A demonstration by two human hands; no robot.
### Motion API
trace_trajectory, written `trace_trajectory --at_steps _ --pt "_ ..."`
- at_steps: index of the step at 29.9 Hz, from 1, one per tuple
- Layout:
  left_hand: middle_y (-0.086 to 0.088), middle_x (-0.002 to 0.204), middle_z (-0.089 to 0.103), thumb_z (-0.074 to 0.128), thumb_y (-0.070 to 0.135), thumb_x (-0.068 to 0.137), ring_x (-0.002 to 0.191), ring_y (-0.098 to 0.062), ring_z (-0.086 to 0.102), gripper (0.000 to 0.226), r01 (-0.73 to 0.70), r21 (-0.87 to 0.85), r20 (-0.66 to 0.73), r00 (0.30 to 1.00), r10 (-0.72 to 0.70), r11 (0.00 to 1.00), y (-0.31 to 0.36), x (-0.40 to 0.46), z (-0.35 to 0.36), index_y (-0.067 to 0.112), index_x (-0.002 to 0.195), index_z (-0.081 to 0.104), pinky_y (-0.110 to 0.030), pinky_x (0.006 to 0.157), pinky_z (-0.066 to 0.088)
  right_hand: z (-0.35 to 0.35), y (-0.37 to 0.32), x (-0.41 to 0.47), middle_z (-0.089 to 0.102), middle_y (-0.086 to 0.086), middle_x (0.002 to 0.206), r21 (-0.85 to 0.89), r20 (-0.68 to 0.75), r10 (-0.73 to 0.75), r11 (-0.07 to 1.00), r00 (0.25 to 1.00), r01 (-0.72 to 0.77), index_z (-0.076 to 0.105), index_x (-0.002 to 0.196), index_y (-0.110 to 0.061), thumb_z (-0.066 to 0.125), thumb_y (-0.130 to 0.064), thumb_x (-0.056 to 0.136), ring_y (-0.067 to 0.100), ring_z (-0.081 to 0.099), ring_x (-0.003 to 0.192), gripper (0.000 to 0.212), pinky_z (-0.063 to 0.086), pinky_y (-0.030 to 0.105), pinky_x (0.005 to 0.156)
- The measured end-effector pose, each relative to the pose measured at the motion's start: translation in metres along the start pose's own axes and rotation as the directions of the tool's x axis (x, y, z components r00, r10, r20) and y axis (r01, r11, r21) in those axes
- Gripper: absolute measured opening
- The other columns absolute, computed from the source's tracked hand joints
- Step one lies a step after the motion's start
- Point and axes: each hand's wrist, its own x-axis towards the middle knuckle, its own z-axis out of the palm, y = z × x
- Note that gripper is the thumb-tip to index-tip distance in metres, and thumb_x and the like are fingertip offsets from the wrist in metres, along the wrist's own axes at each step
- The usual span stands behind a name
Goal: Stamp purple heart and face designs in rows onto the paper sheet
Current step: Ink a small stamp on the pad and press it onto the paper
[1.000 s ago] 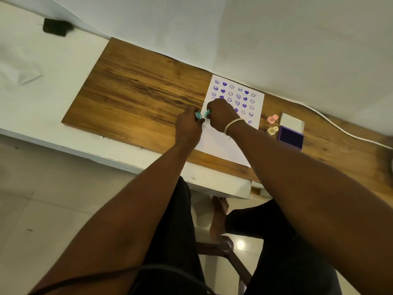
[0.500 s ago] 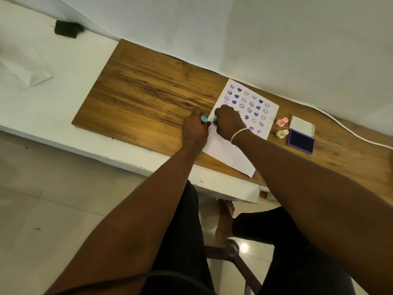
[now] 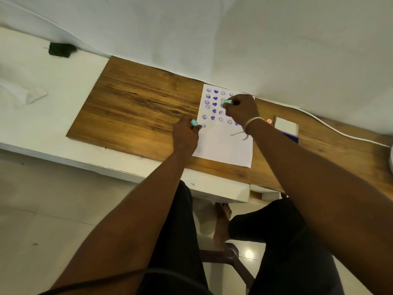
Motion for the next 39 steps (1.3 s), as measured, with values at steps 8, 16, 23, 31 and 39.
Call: trace_trajectory --at_steps 8,16,23,31,39 --pt "-0.009 0.106 0.07 0.08 0.006 0.078 0.086 -0.011 0.066 0.033 -0.036 -0.096 0.119 0.992 0.048 0.995 0.02 -0.023 0.0 0.006 0.105 0.062 -0.015 0.071 0.056 -0.063 0.015 -0.024 0.063 0.017 0.077 0.646 0.28 0.276 0.654 0.919 -0.393 0.064 0.081 0.003 0.062 0.003 0.085 0.025 0.06 0.064 0.004 0.059 0.031 0.063" --pt "-0.009 0.093 0.074 0.087 0.009 0.068 0.082 -0.019 0.073 0.033 -0.228 -0.134 0.263 0.93 0.256 0.965 0.075 -0.041 0.027 0.009 0.09 0.062 -0.024 0.072 0.06 -0.078 0.015 -0.058 0.069 0.018 0.089 0.502 0.354 0.094 0.821 0.931 -0.274 0.069 0.096 0.0 0.065 -0.002 0.087 0.03 0.069 0.08 0.01 0.059 0.042 0.085" --pt "-0.013 0.089 0.074 0.09 0.008 0.061 0.078 -0.025 0.073 0.037 -0.229 -0.131 0.306 0.916 0.259 0.965 0.096 -0.046 0.039 0.008 0.088 0.065 -0.034 0.075 0.061 -0.105 0.025 -0.062 0.07 0.026 0.1 0.351 0.31 0.058 0.921 0.949 -0.171 0.07 0.095 -0.001 0.069 -0.004 0.081 0.036 0.072 0.081 0.015 0.06 0.046 0.082" --pt "-0.009 0.086 0.073 0.089 0.009 0.063 0.072 -0.014 0.071 0.037 -0.26 -0.077 0.37 0.889 0.27 0.962 0.103 -0.047 0.057 -0.001 0.092 0.069 -0.018 0.069 0.059 -0.119 0.042 -0.067 0.071 0.026 0.097 0.285 0.292 -0.05 0.958 0.955 -0.037 0.07 0.102 0.003 0.073 -0.007 0.081 0.039 0.073 0.088 0.023 0.061 0.045 0.081" --pt "-0.008 0.084 0.074 0.088 0.012 0.066 0.068 -0.007 0.069 0.032 -0.311 -0.089 0.389 0.864 0.321 0.946 0.11 -0.048 0.08 -0.001 0.089 0.069 -0.017 0.066 0.056 -0.136 0.054 -0.061 0.072 0.022 0.083 0.302 0.301 0.017 0.947 0.953 -0.112 0.07 0.098 0.008 0.072 -0.012 0.086 0.031 0.073 0.077 0.023 0.062 0.042 0.078"
